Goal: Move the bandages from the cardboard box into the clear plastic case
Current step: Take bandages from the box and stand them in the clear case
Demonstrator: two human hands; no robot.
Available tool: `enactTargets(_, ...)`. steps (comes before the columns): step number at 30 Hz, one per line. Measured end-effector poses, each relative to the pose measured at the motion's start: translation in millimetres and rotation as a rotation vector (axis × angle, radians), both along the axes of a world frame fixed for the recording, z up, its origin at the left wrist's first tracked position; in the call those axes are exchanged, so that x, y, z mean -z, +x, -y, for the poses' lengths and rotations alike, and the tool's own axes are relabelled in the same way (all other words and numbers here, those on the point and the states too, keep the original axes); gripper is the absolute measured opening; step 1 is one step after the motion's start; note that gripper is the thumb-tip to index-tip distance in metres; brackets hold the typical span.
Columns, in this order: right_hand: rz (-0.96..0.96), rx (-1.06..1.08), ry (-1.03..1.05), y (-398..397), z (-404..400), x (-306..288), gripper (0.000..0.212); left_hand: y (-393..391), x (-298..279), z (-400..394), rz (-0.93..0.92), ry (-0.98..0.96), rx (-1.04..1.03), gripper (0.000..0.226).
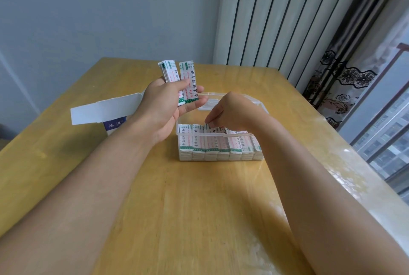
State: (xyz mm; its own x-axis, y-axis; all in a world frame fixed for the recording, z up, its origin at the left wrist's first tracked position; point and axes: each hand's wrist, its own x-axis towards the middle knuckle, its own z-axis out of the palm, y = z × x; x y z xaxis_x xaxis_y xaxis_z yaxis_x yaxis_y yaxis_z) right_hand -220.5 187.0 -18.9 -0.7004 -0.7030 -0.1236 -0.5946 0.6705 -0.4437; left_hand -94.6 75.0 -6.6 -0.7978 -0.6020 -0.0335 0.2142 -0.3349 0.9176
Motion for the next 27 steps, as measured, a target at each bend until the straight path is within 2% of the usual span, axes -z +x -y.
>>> enactTargets(6, -0.011, 0.004, 0.048, 0, 2, 1, 0.022, 1, -1, 0, 0.002, -0.001, 0.009, 0.012)
enactTargets(13, -0.011, 0.003, -0.037, -2, -5, -6, 0.024, 2, -2, 0, 0.017, -0.008, 0.022, 0.012)
enactTargets(15, -0.056, 0.016, -0.114, -5, -12, -14, 0.022, 2, -2, 2, 0.028, -0.003, 0.030, 0.018)
enactTargets(17, -0.082, 0.051, -0.317, -5, -20, -27, 0.018, 2, -2, 2, 0.051, -0.020, 0.062, 0.023)
enactTargets(20, 0.145, 0.044, -0.668, 7, -28, -47, 0.024, 2, 0, -1, 0.086, -0.057, 0.131, 0.022)
enactTargets(22, 0.187, -0.001, -0.689, 14, -27, -51, 0.029, 3, 0, -3, 0.094, -0.060, 0.170, 0.022)
enactTargets(27, 0.155, 0.020, -0.714, 11, -22, -45, 0.009, 5, -2, -4, 0.122, -0.042, 0.286, 0.023)
